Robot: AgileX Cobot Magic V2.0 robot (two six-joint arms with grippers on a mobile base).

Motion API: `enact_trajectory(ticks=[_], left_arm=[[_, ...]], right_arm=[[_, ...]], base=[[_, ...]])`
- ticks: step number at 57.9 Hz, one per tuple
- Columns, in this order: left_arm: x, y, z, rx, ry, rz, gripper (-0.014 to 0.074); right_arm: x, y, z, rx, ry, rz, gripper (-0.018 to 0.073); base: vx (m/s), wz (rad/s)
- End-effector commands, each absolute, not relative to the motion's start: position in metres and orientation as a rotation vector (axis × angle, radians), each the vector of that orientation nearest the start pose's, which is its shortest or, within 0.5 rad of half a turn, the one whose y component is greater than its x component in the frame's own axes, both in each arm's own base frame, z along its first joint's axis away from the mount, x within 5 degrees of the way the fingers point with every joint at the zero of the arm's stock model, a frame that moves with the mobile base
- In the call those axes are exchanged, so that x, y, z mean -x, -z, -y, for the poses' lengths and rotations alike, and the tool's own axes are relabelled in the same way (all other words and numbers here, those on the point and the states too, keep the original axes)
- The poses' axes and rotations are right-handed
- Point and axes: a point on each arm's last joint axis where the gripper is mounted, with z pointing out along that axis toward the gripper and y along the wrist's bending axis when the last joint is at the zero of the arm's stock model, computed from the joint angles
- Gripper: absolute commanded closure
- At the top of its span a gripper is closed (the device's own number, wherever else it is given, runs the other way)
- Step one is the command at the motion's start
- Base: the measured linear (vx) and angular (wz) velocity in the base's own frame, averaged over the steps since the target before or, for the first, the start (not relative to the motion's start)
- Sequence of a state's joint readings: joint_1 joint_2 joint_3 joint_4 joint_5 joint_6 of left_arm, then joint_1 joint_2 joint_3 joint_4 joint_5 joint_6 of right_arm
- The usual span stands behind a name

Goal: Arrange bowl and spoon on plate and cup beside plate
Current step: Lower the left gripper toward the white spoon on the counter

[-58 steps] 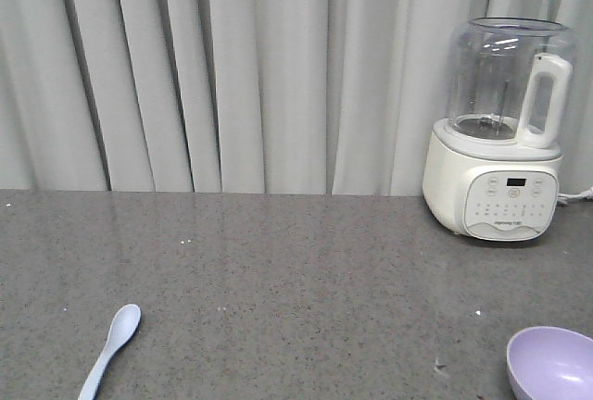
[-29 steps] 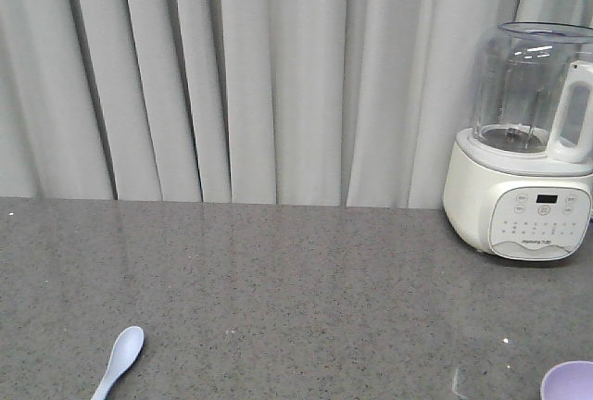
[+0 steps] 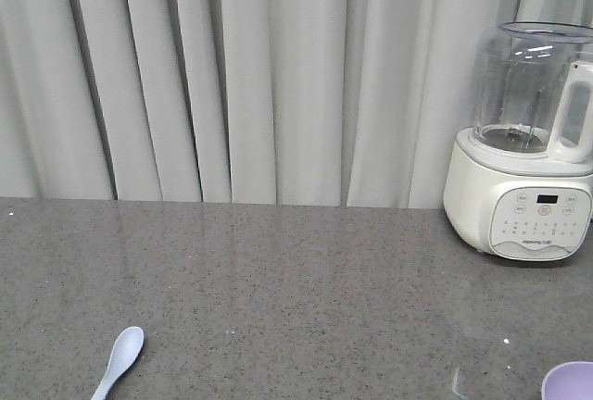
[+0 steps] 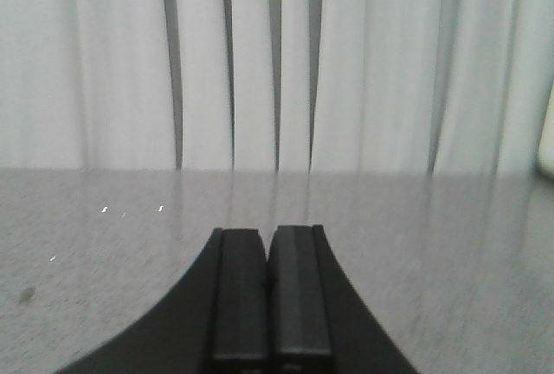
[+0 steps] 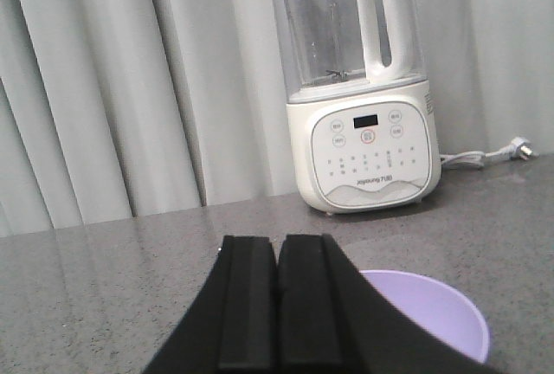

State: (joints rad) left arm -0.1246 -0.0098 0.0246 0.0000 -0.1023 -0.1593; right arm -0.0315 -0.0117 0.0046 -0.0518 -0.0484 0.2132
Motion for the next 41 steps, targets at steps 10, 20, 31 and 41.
enact_trajectory(ticks=[10,20,31,41], left_arm=[[-0.036,-0.316,0.005,0.052,0.311,-1.113,0.06],[-0.081,-0.407,0.01,-0.06,0.138,-1.226,0.06],[-0.148,-0.422,0.019,-0.075,0.122,-1.368,0.06],[-0.173,-0.413,0.022,-0.081,0.126,-1.399,0.056]], right_arm=[[-0.035,-0.332,0.002,0.018,0.111,-1.244,0.0565],[-0.07,-0.419,0.004,0.049,0.153,-1.227,0.0565],[-0.126,-0.423,0.002,0.064,0.115,-1.348,0.0565],[-0.144,-0.414,0.0,0.081,0.096,-1.413,0.0528]], base=[[0.0,0.0],[0.0,0.0],[0.0,0.0],[0.0,0.0]])
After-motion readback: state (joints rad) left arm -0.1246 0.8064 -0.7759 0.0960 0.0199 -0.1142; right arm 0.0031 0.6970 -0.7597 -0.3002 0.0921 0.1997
